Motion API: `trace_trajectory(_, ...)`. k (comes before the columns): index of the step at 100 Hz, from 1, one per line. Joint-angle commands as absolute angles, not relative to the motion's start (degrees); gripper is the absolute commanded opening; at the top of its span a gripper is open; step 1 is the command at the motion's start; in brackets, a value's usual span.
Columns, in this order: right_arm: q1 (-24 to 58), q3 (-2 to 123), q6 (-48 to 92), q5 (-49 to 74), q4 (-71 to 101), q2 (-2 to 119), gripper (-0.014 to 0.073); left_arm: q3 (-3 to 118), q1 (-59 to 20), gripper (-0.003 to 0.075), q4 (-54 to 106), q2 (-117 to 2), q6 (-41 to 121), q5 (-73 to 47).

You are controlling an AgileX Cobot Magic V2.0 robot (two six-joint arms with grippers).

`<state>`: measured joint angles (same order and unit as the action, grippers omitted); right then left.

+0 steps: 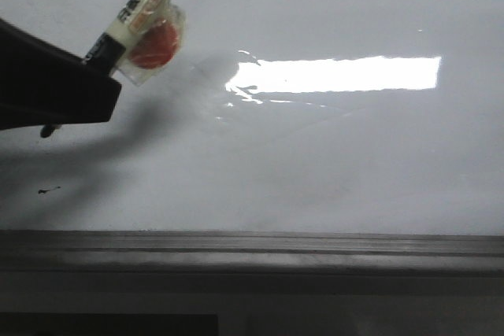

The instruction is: Write number 6 on whiteboard

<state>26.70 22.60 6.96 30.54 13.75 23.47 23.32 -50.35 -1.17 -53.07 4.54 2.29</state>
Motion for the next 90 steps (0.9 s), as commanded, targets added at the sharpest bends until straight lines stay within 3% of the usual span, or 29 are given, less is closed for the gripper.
trace_trajectory(1,30.6,27.2,8.4,27.1,14.7,26.8,0.0168,25.4,-53.1,-0.0019,-5.9,-52.4,4.1,7.3)
trace_trajectory(9,34.9,29.9,8.4,27.1,15.2,30.1,0.0316,25.2,-55.4,-0.0019,-7.9,-52.4,4.1,8.4)
trace_trajectory(19,39.0,32.3,8.4,24.7,19.2,33.8,0.0411,25.2,-57.9,-0.0019,-9.2,-52.6,4.1,9.2)
trace_trajectory(44,45.6,34.1,8.4,11.3,24.6,41.2,0.0404,25.2,-60.6,-0.0019,-9.1,-52.6,4.1,11.1)
trace_trajectory(90,51.0,38.5,8.4,3.9,27.1,52.4,0.0404,25.2,-61.3,-0.0019,-7.4,-54.2,4.1,11.1)
